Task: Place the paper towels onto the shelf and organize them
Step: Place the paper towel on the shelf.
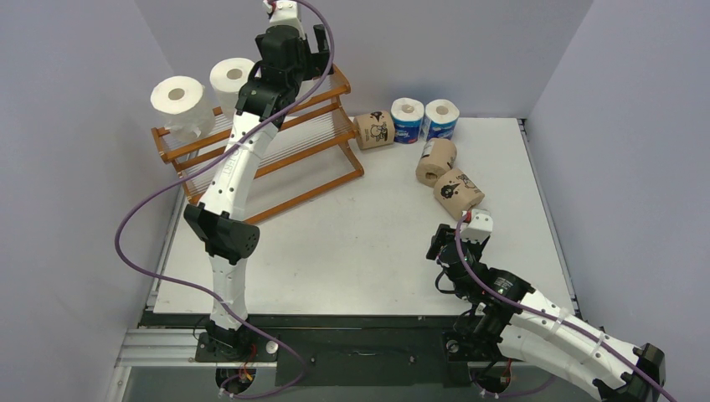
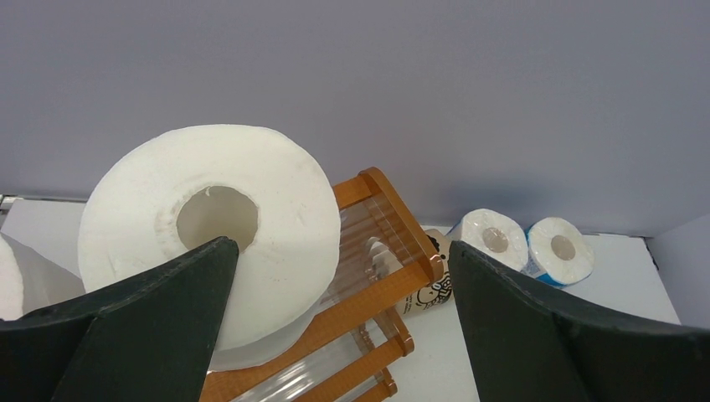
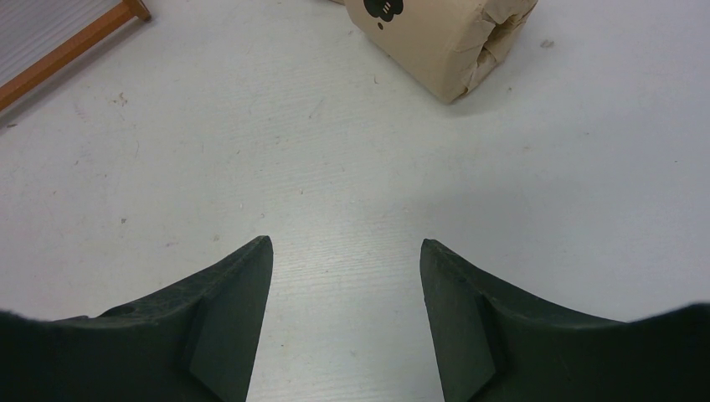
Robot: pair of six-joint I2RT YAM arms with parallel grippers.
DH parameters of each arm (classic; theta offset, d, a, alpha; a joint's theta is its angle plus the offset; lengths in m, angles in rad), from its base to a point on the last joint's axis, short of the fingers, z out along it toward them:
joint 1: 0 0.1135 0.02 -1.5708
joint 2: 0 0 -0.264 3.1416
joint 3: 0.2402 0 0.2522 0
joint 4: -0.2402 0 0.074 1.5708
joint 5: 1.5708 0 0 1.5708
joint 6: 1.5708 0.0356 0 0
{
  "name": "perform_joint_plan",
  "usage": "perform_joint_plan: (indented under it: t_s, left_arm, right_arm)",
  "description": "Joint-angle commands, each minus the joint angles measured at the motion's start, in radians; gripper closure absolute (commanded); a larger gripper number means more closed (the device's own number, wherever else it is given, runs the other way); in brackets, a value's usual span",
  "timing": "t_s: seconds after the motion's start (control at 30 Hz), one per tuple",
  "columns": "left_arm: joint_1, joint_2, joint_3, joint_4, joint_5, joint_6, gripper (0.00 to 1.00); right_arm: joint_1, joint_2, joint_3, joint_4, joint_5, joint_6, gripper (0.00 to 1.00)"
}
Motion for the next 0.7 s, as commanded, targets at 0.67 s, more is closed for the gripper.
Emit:
perform_joint_plan:
  t_s: [0.67]
  left_arm:
    - [-0.172, -0.495, -0.468, 0.182, -0.083, 0.003, 0.04]
  right_arm:
    - [-0.008, -0.057, 0.041, 0.082, -0.018, -0.031, 0.39]
